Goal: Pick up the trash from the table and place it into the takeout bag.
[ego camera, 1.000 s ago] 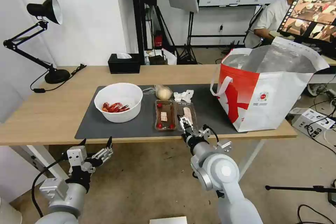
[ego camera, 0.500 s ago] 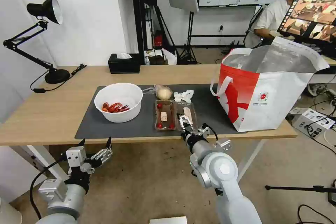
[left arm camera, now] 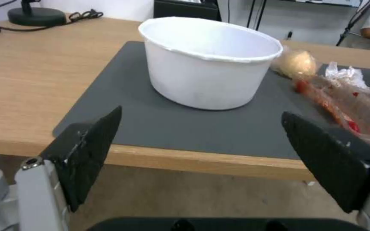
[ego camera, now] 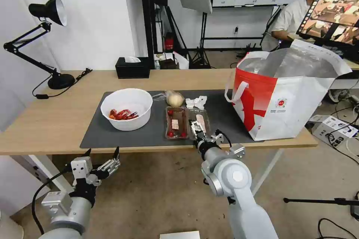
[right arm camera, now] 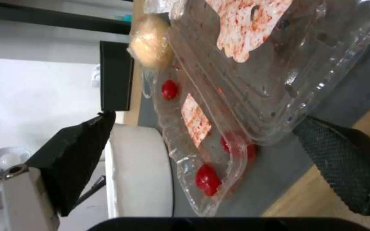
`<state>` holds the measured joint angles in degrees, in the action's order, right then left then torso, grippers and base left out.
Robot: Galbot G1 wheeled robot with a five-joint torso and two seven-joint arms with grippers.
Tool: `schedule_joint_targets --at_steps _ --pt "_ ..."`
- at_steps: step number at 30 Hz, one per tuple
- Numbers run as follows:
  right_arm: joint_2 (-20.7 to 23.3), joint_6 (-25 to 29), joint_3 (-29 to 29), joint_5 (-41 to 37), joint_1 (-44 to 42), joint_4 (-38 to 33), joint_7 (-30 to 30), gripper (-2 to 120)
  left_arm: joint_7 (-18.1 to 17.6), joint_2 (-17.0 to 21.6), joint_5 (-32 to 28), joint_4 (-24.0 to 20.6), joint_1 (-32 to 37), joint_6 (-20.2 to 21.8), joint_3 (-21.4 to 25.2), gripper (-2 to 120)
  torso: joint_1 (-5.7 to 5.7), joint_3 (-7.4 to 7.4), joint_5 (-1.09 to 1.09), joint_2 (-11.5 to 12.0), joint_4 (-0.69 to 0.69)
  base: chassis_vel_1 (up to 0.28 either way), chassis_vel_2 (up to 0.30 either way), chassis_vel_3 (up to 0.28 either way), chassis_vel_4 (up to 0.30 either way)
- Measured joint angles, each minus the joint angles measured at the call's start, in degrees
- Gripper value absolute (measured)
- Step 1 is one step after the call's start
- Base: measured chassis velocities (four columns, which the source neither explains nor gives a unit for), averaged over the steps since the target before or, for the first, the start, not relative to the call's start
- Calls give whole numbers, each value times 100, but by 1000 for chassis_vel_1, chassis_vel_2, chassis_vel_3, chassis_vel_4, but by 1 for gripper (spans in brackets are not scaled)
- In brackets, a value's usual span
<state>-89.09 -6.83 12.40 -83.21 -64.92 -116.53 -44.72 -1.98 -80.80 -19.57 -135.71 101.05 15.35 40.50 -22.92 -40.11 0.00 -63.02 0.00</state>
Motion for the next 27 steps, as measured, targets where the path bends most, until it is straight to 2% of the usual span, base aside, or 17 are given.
schedule_joint_targets --at_steps 10,16,27 --pt "33 -3 -4 279 91 1 105 100 1 -2 -1 -22 22 -18 17 100 0 0 0 0 0 0 0 0 0" --pt "222 -94 -23 676 276 -31 363 100 2 -20 -1 -42 51 -34 20 100 0 0 0 0 0 0 0 0 0" --pt "440 -279 -125 545 779 145 498 100 1 -24 -3 -87 108 -55 64 100 0 0 0 0 -1 0 0 0 0"
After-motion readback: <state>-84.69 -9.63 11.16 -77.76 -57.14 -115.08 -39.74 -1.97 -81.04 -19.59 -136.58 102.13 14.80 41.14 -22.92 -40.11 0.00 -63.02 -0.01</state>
